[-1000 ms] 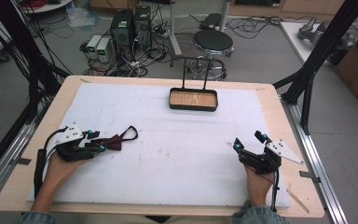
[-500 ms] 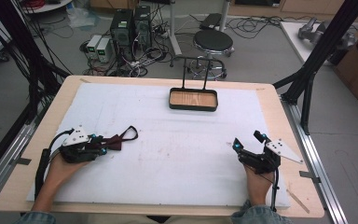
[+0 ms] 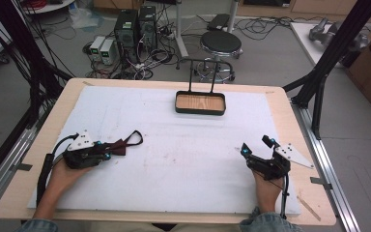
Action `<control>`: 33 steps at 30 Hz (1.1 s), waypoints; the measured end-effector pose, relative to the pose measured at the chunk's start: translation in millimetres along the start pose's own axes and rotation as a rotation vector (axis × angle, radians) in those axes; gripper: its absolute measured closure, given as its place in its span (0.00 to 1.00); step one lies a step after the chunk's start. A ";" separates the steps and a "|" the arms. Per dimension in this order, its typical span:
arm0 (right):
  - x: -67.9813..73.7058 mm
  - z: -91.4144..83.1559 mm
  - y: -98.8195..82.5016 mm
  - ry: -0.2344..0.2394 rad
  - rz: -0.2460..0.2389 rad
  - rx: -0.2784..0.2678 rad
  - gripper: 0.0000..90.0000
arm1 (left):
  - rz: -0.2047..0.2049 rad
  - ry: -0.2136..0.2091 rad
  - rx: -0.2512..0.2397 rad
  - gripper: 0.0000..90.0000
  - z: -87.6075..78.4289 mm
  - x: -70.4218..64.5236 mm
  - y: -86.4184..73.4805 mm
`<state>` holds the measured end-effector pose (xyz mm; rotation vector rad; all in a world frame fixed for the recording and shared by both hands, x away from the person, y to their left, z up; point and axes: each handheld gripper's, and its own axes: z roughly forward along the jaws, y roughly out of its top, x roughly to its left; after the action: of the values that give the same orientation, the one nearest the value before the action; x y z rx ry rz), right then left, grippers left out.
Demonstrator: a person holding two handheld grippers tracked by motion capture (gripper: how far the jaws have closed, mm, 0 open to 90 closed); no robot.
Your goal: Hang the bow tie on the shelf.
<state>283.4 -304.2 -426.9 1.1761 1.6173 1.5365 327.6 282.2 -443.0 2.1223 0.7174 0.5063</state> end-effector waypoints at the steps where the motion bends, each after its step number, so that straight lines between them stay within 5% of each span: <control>1: 0.0 0.0 0.0 0.000 0.000 0.000 0.11 | 0.000 0.000 0.000 0.71 0.0 0.0 0.0; 14: -0.7 0.9 -0.2 0.003 -0.003 0.000 0.11 | -0.012 -0.001 -0.010 0.83 -0.5 0.6 0.0; 21: -0.5 1.3 -0.3 0.003 0.002 0.003 0.11 | -0.036 -0.037 -0.127 0.83 -7.4 -0.8 12.7; 33: -1.9 1.4 -0.6 0.002 0.017 0.008 0.11 | -0.052 -0.080 -0.245 0.83 -13.8 2.8 42.9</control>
<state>285.3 -305.3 -427.9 1.1954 1.6206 1.5436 335.4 270.4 -400.0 1.8804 0.6301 0.4541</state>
